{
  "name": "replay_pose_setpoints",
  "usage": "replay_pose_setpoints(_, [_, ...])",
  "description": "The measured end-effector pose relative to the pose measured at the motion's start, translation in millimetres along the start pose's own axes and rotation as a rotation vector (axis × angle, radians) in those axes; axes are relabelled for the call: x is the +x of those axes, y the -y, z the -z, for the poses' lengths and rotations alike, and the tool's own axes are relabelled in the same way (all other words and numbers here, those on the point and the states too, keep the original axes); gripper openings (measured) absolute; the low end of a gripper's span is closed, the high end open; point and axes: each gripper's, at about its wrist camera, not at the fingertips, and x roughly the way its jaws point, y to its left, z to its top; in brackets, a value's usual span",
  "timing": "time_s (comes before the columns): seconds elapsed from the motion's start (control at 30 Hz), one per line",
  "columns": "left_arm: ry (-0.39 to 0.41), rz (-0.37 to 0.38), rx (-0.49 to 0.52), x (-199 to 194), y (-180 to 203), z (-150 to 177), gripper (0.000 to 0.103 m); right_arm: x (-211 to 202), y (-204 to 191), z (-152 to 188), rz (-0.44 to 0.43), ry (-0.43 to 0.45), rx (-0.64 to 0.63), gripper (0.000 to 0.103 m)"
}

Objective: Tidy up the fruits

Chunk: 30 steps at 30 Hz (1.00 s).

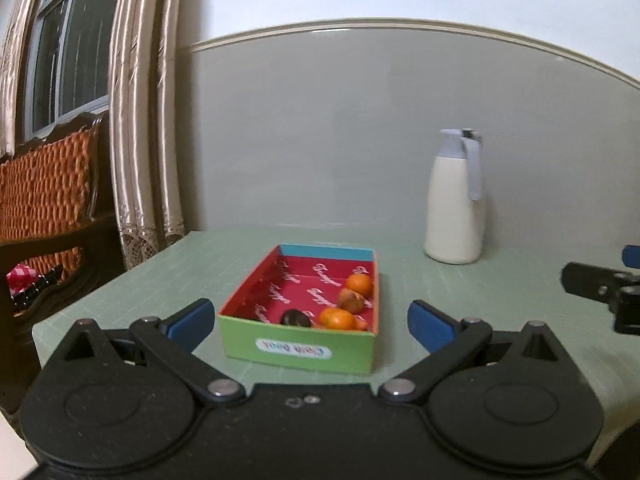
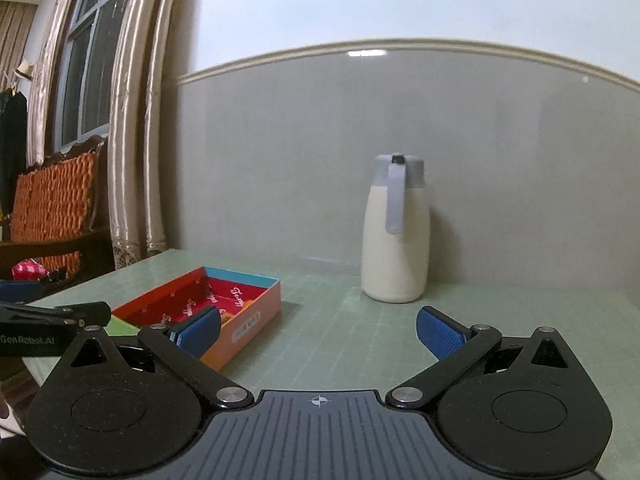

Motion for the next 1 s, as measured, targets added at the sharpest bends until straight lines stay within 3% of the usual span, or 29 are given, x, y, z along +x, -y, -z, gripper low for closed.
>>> replay_pose_setpoints(0.23, [0.018, 0.012, 0.003, -5.7, 8.0, 6.8, 0.097, -10.1, 5.8, 9.6, 0.041, -0.005, -0.026, 0.103])
replay_pose_setpoints(0.33, [0.023, 0.009, -0.007, -0.8, 10.3, 13.8, 0.097, 1.5, 7.0, 24.4, 0.048, -0.060, -0.023, 0.103])
replay_pose_setpoints(0.43, [-0.028, -0.005, 0.005, 10.3, 11.6, 30.6, 0.097, 3.3, 1.7, 25.1, 0.040, -0.060, -0.038, 0.103])
replay_pose_setpoints(0.63, [-0.012, 0.009, -0.033, 6.4, 2.6, 28.4, 0.097, 8.2, -12.8, 29.3, 0.036, -0.067, -0.102, 0.103])
replay_pose_setpoints(1.0, [0.005, 0.008, -0.032, 4.2, 3.2, 28.7, 0.097, 13.2, -11.2, 29.1, 0.030, -0.076, -0.081, 0.103])
